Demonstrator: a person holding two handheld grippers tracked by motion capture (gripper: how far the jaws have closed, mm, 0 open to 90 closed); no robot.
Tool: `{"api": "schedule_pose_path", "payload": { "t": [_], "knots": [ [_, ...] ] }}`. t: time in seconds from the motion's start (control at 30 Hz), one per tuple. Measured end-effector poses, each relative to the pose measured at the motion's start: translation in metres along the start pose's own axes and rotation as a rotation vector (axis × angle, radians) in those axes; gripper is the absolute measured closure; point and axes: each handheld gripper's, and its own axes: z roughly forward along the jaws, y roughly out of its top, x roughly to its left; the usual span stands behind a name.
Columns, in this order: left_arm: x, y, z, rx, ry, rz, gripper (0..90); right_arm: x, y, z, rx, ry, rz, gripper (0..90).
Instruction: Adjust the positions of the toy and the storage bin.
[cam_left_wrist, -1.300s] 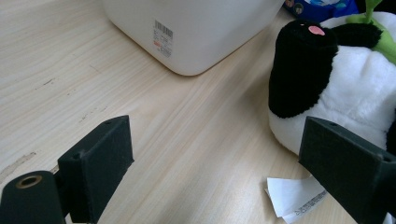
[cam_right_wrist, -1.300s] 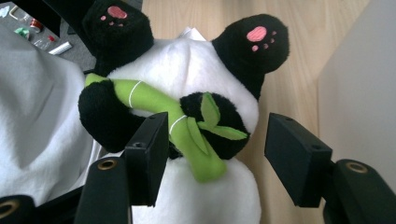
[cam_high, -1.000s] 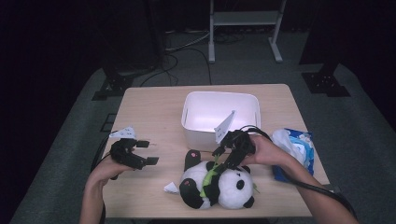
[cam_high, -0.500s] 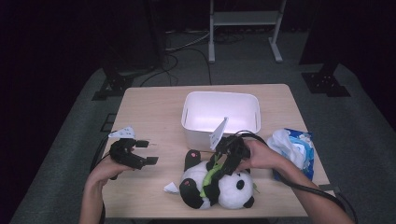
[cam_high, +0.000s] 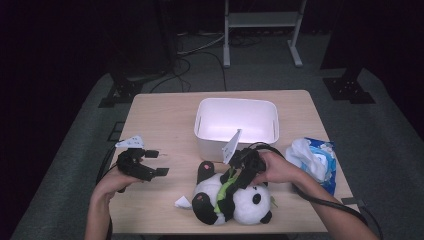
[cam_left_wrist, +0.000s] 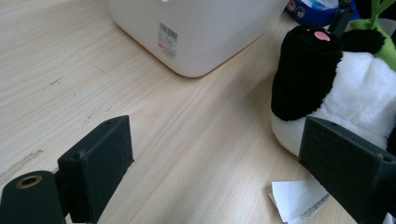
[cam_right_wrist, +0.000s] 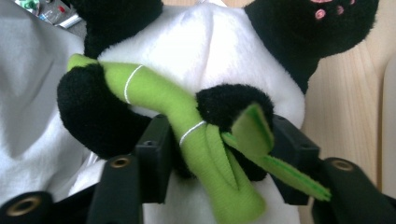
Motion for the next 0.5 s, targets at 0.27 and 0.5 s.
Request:
{"api": "schedule_pose_path", "payload": {
  "t": [0.27,0.5],
  "knots": [
    [0.0011,-0.0011,-0.0003,-0.006,-0.002,-0.008,8.7,0.0047,0.0013,-0.0027,0.007,-0.015,-0.020,53.6],
    [0.0021,-0.0015,-0.0031,-0.019,-0.005,-0.012,8.7,0.0058,0.0016,-0.0051,0.000,-0.025,-0.027,56.3]
  ]
}}
